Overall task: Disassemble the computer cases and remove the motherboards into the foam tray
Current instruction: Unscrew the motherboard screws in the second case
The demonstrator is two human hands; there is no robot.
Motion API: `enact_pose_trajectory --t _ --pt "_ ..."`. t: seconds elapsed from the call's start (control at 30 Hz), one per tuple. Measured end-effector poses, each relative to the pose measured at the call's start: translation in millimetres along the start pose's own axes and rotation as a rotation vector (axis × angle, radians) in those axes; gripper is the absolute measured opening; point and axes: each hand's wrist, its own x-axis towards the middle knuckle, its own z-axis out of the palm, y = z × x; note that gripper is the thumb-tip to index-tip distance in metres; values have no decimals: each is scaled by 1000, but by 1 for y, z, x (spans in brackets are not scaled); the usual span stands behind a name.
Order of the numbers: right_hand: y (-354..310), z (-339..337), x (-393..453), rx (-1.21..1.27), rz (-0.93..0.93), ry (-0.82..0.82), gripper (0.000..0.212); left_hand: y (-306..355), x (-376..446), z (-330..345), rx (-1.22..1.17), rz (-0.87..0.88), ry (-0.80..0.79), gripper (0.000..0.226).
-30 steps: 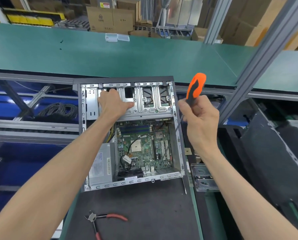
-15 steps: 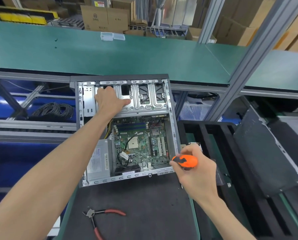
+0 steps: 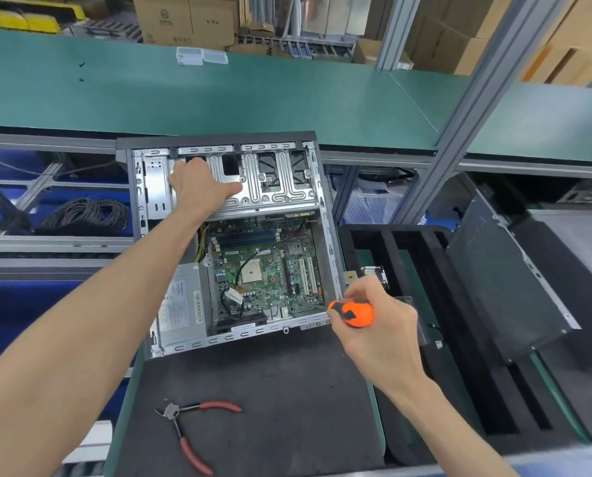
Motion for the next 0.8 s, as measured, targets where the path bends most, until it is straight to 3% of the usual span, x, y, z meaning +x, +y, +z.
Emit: enact_pose_trajectory --t 0.1,0.23,0.47,0.8 --pt "-4 -4 12 -172 -75 -114 30 1 -1 0 -1 -3 -1 62" --pt "-10 -4 26 -354 -74 -309 12 1 -1 0 -8 -9 -4 62" --pt "-16 -16 26 -273 -116 -227 19 0 1 2 -19 -13 -7 62" --pt "-14 -9 25 -286 -69 -251 16 -2 7 5 -7 -15 -5 61"
